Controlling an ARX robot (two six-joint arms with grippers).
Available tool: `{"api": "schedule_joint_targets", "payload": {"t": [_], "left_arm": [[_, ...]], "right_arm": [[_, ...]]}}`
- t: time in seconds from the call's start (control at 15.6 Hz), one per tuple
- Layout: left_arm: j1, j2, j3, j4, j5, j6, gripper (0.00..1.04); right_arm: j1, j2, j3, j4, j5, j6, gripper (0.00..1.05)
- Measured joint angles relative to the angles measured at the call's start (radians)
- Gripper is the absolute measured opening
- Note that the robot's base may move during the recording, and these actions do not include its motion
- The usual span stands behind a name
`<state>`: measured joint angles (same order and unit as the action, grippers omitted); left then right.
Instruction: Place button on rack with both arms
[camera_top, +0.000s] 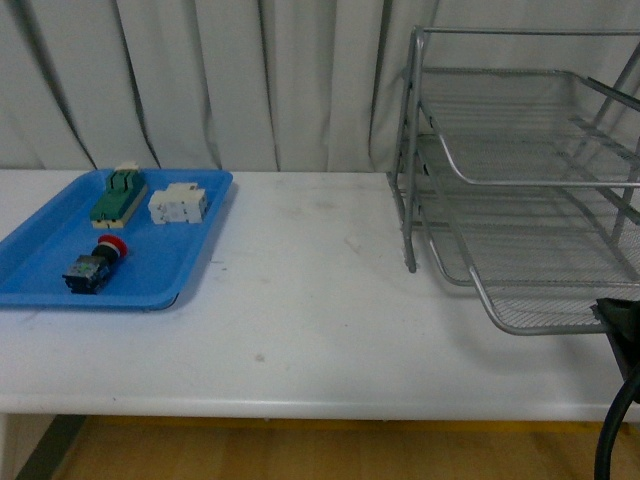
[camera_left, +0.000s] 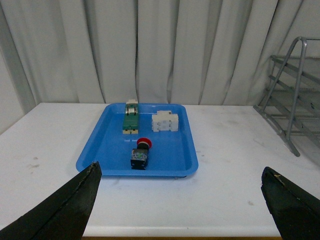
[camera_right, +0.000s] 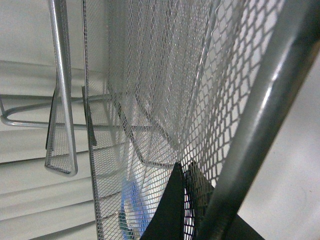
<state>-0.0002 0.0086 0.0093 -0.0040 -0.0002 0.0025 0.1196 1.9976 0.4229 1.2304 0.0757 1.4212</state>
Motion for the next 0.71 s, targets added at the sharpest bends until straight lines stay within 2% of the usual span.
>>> {"api": "schedule_joint_targets", "payload": {"t": [0.06,0.19,0.45,0.64,0.71], "left_arm": [[0.0,0.0,0.0,0.0,0.0,0.0,0.98],[0.0,0.0,0.0,0.0,0.0,0.0,0.98],[0.0,0.0,0.0,0.0,0.0,0.0,0.98],[0.0,0.0,0.0,0.0,0.0,0.0,0.98],[0.0,0.0,0.0,0.0,0.0,0.0,0.98]], "right_arm": [[0.001,-0.003,-0.011,0.007,0.002,-0.011,0.05],[0.006,-0.021,-0.033,-0.003,0.008,-0.085,0.22],[0.026,-0.129,-0.097,-0.073,0.067,-0.201,0.64],[0.099,-0.274,-0.199,-0.219,0.141,-0.217,0.95],[0.129,-0.337,-0.226,-0.291,0.179,-0.219,1.0]]}}
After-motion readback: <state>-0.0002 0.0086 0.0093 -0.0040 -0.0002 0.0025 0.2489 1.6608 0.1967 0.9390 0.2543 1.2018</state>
